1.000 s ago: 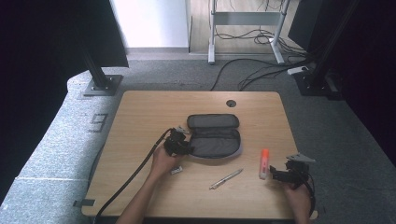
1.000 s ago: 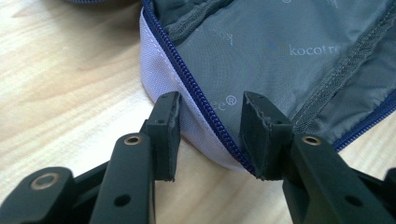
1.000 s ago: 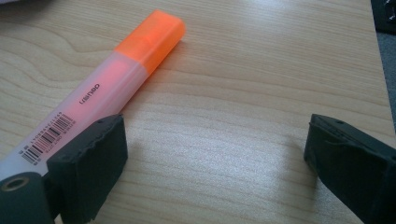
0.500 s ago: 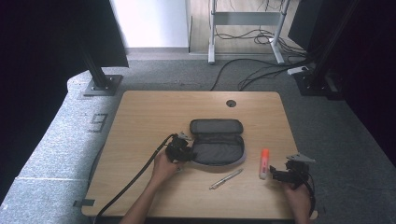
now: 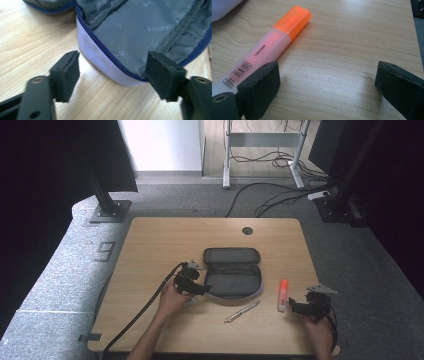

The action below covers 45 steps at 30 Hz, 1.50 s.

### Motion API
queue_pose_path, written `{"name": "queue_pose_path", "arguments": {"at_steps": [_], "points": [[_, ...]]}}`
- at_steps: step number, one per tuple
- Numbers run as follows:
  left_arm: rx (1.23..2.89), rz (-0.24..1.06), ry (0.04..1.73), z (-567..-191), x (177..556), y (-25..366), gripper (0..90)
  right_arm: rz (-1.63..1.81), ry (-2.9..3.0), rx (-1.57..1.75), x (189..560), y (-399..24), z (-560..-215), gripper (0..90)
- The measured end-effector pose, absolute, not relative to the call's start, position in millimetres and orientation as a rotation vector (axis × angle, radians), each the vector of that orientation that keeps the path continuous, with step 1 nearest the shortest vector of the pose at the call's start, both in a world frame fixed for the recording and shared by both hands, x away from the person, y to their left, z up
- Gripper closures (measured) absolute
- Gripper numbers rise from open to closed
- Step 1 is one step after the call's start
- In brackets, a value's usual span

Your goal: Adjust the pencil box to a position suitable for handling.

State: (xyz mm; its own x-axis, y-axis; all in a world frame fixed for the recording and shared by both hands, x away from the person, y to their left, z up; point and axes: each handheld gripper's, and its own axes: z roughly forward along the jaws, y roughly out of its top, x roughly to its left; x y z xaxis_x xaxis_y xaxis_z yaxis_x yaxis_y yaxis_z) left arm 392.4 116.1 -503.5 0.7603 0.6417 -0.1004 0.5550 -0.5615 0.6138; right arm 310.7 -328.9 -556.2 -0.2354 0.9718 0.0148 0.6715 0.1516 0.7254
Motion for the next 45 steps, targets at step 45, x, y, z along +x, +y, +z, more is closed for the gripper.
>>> {"name": "queue_pose_path", "arguments": {"at_steps": [45], "points": [[2.259,0.286,0.853,-528.6,318.4,214.5,0.0,0.861,1.97,1.564,310.7,-328.8,-556.4,5.7]]}}
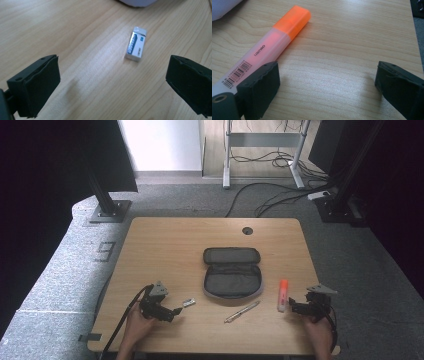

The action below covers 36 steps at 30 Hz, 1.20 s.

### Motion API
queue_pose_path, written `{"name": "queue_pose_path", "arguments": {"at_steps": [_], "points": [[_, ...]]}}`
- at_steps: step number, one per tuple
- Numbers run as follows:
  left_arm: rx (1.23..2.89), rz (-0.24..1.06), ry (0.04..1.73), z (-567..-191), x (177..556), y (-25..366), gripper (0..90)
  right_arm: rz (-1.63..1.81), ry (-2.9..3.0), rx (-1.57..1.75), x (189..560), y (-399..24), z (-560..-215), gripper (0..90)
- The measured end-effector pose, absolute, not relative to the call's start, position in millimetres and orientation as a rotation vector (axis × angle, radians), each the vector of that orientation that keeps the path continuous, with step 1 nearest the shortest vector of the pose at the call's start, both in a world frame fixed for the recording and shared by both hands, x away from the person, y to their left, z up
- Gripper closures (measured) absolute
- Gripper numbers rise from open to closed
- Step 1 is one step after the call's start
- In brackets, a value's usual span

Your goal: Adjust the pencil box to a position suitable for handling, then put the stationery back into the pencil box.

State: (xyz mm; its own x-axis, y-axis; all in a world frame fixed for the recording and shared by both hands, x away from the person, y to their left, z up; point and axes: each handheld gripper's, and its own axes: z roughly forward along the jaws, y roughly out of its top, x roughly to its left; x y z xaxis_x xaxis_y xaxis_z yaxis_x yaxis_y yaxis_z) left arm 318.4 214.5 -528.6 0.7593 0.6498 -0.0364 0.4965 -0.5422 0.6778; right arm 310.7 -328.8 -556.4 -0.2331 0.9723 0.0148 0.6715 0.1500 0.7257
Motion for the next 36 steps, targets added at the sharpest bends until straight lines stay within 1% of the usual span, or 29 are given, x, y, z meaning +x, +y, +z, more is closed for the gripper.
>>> {"name": "queue_pose_path", "arguments": {"at_steps": [7,8,32,36], "points": [[2.29,0.293,0.867,-544.8,314.1,215.4,0.0,0.853,1.962,1.57,310.9,-327.7,-556.3,5.5],[2.29,0.309,0.865,-548.2,313.0,214.9,0.0,0.853,1.963,1.57,310.9,-327.6,-556.3,5.6],[2.285,0.318,0.881,-548.5,312.2,213.3,0.0,0.857,1.966,1.568,310.8,-327.8,-556.3,5.7],[2.285,0.318,0.881,-548.5,312.3,213.3,0.0,0.863,1.965,1.57,309.5,-329.3,-555.6,8.7]]}}
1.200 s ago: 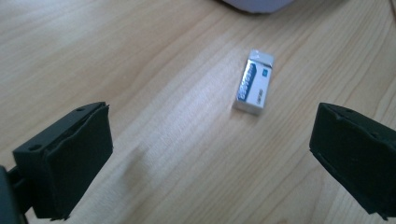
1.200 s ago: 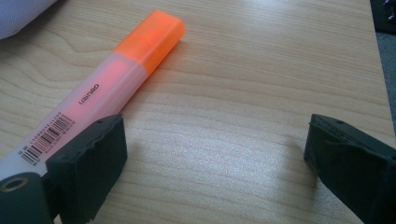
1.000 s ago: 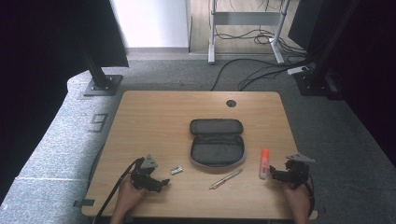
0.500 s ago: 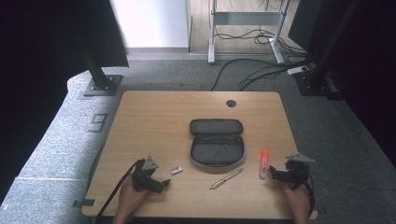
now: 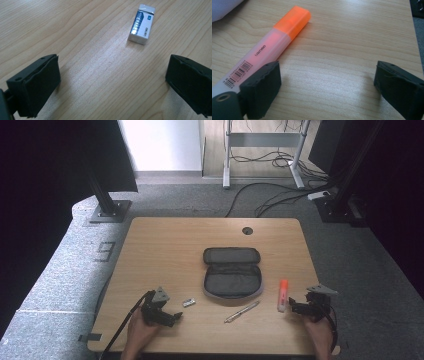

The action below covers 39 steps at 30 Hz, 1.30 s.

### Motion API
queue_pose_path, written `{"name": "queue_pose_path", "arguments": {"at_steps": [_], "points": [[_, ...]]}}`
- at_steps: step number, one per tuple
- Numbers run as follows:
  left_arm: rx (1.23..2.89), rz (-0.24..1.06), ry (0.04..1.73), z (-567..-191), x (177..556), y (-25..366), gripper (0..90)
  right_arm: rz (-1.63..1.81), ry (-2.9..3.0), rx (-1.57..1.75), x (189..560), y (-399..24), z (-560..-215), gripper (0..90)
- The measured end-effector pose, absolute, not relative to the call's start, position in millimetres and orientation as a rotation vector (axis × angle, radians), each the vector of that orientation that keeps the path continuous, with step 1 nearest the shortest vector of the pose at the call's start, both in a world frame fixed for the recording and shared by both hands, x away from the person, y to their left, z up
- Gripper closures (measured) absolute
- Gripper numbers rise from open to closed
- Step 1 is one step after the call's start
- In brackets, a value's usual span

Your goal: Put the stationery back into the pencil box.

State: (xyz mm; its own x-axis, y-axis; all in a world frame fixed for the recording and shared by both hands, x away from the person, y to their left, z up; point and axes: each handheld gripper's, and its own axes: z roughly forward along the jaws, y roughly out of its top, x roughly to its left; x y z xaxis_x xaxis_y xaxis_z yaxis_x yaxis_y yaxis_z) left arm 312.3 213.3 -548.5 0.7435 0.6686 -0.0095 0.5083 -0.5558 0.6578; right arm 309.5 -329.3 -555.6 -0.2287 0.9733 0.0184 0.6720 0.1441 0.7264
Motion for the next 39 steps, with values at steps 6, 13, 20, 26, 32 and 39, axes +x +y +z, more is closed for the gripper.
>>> {"name": "queue_pose_path", "arguments": {"at_steps": [6,13,20,26,32,39], "points": [[2.285,0.318,0.881,-548.5,312.3,213.3,0.0,0.886,1.981,1.575,307.4,-331.1,-546.3,11.8],[2.284,0.317,0.881,-548.5,312.3,213.4,0.0,0.923,2.032,1.555,303.3,-328.1,-536.5,12.7],[2.285,0.318,0.882,-548.5,312.3,213.3,0.0,0.964,2.077,1.536,299.3,-324.5,-529.6,12.7],[2.284,0.318,0.882,-548.5,312.3,213.3,0.0,0.983,2.095,1.491,299.6,-314.7,-519.8,13.2],[2.283,0.318,0.884,-548.5,312.2,213.3,0.0,0.969,2.122,1.481,305.8,-304.1,-518.9,16.8],[2.283,0.319,0.885,-548.5,312.2,213.2,0.0,0.957,2.157,1.481,314.3,-293.9,-526.8,24.8]]}}
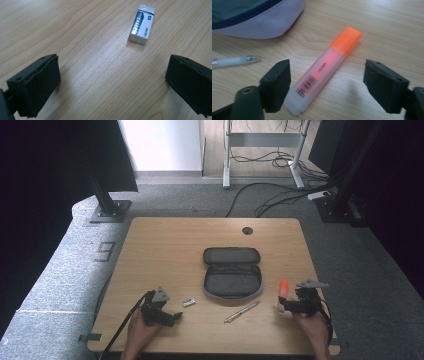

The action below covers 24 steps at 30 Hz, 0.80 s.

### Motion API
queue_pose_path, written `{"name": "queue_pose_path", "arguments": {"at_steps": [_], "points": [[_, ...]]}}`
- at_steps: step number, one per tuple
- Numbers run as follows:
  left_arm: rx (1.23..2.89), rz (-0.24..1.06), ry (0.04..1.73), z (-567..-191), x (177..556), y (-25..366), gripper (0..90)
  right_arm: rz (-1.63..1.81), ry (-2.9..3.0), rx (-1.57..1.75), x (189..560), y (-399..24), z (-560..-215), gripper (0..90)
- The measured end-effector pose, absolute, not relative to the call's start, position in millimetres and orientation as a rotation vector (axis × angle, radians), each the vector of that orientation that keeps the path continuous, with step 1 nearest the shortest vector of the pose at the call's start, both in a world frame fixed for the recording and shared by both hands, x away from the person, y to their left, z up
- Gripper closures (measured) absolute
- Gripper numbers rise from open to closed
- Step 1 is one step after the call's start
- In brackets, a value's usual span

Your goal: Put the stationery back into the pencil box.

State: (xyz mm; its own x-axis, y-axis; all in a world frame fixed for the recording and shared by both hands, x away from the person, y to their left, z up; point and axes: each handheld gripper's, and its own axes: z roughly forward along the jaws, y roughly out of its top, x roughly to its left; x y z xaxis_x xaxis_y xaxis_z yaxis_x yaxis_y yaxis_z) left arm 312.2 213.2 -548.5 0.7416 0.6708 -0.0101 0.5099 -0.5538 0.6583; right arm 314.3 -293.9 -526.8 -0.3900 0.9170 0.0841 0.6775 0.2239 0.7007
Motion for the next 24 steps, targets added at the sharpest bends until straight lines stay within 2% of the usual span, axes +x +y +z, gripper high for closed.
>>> {"name": "queue_pose_path", "arguments": {"at_steps": [11,17,22,24], "points": [[2.284,0.319,0.884,-548.5,312.2,213.3,0.0,0.887,2.186,1.473,327.5,-284.3,-539.7,37.6],[2.284,0.319,0.884,-548.5,312.2,213.2,0.0,0.848,2.172,1.474,327.0,-288.1,-540.2,49.7],[2.284,0.319,0.884,-548.5,312.2,213.3,0.0,0.849,2.164,1.481,324.7,-295.0,-539.5,64.2],[2.284,0.319,0.884,-548.5,312.2,213.3,0.0,0.854,2.163,1.485,323.6,-296.4,-539.5,64.7]]}}
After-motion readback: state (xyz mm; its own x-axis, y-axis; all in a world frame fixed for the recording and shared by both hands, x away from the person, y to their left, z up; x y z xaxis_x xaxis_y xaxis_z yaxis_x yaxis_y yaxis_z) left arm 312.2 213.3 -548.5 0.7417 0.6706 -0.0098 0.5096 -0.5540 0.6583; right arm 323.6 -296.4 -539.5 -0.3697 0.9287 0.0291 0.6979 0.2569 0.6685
